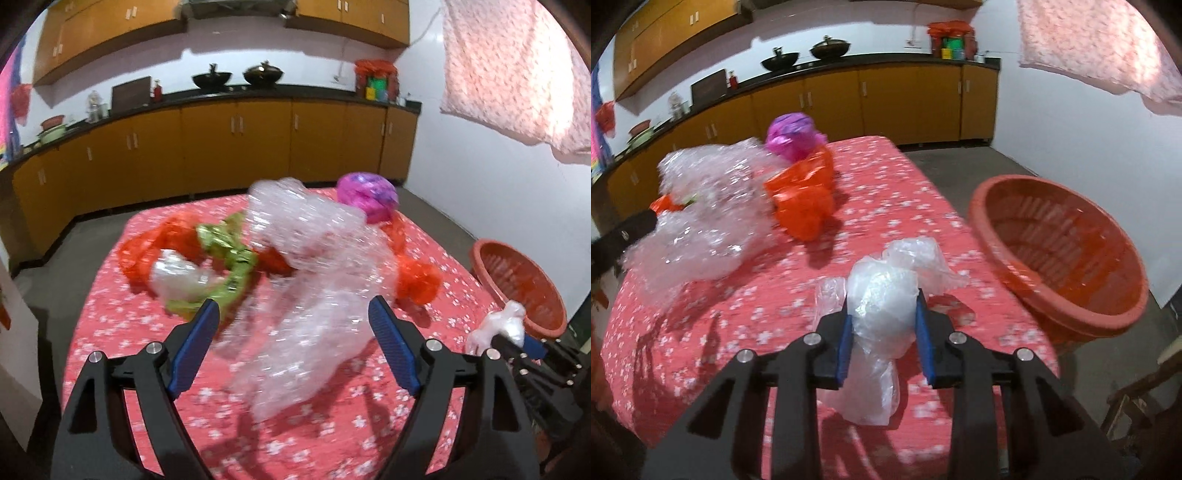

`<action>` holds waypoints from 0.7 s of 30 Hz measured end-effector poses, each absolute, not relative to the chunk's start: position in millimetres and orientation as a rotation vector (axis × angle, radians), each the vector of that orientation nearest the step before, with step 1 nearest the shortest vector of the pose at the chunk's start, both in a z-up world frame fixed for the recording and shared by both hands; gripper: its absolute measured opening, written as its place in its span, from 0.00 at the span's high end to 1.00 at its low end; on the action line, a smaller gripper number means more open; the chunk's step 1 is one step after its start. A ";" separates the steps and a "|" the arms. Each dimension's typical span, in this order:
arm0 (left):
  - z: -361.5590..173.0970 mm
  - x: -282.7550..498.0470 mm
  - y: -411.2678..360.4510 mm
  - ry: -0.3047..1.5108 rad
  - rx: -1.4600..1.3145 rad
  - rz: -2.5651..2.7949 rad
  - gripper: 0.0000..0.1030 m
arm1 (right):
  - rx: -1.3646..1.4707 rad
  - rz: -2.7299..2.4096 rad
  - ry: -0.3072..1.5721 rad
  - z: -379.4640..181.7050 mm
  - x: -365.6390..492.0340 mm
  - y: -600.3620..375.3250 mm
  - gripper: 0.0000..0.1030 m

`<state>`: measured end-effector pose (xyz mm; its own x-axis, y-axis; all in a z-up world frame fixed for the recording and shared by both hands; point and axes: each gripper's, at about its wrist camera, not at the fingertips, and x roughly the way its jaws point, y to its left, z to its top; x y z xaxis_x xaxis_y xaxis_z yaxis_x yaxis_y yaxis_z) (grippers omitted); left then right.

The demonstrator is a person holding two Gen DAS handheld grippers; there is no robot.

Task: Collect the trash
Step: 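Grasp the white bag with the right tool while the left tool grasps bubble wrap, then carry the white bag and bubble wrap over the orange basket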

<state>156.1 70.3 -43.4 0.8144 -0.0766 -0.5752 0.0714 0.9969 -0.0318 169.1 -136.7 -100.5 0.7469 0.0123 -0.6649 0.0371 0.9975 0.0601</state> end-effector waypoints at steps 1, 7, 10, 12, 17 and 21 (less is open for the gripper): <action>-46.1 159.8 67.1 0.627 -0.004 -0.079 0.20 | 0.076 -0.021 0.727 -99.9 168.2 -141.6 0.71; -62.3 177.0 61.7 0.696 -0.020 -0.076 0.35 | 0.090 -0.031 0.719 -97.9 162.1 -151.4 0.71; -63.6 176.7 62.0 0.707 -0.029 -0.092 0.52 | 0.093 -0.033 0.715 -96.6 160.8 -152.1 0.71; -63.6 174.1 59.3 0.709 -0.020 -0.107 0.66 | 0.094 -0.032 0.712 -95.4 160.2 -152.7 0.71; -61.0 164.7 53.1 0.705 -0.007 -0.130 0.83 | 0.099 -0.031 0.696 -89.9 156.4 -154.2 0.71; -55.6 154.2 52.2 0.693 -0.014 -0.138 0.86 | 0.097 -0.032 0.682 -84.3 152.2 -156.4 0.71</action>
<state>154.2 52.2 -55.6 0.7609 -0.1310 -0.6355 0.1217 0.9908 -0.0586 152.2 -156.4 -84.3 0.7762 0.0018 -0.6305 0.0616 0.9950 0.0787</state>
